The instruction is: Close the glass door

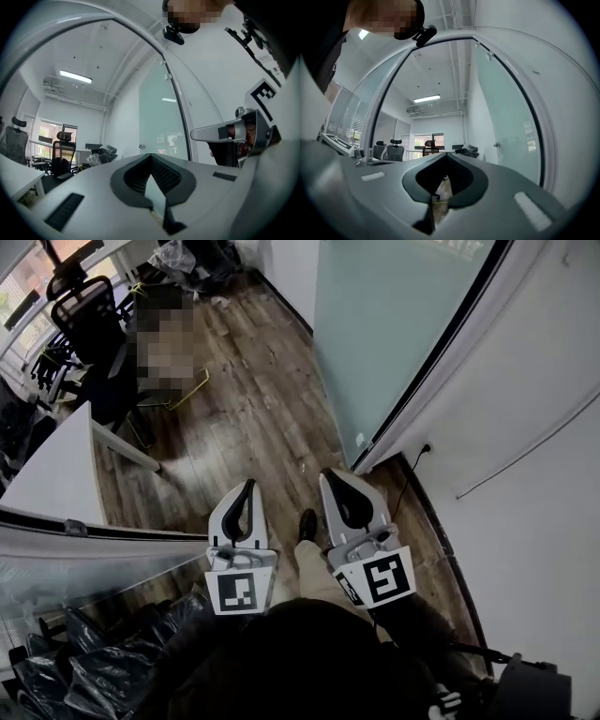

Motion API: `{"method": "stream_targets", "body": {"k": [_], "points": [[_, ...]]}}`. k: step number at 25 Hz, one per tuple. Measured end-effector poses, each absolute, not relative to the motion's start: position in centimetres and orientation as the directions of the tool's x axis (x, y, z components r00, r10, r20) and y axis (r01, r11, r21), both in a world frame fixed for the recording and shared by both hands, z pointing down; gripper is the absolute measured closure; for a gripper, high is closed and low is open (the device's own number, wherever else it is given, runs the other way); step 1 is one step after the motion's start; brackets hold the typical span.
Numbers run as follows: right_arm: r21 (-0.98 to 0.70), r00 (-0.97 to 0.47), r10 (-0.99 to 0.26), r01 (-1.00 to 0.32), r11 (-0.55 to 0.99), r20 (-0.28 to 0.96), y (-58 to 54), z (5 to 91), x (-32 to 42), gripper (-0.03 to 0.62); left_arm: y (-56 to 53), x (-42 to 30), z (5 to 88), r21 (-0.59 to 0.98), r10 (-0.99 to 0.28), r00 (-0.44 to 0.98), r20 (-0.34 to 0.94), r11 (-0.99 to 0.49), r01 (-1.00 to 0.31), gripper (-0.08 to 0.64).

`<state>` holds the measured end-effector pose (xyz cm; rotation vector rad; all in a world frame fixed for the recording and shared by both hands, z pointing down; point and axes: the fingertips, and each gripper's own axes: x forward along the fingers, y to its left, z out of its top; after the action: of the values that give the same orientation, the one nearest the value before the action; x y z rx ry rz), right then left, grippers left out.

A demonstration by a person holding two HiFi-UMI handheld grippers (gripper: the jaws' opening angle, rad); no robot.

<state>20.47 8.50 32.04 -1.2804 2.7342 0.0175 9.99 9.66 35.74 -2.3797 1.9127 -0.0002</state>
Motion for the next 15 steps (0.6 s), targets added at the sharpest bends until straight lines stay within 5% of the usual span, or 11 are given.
{"method": "stream_targets", "body": {"k": [15], "points": [[-0.063,-0.643,-0.757,-0.756,0.651,-0.116,-26.6,29.3,18.4,0.591,-25.7,9.1,31.4,-0.097,-0.967,0.233,-0.098,-0.224,-0.97,0.563]]}}
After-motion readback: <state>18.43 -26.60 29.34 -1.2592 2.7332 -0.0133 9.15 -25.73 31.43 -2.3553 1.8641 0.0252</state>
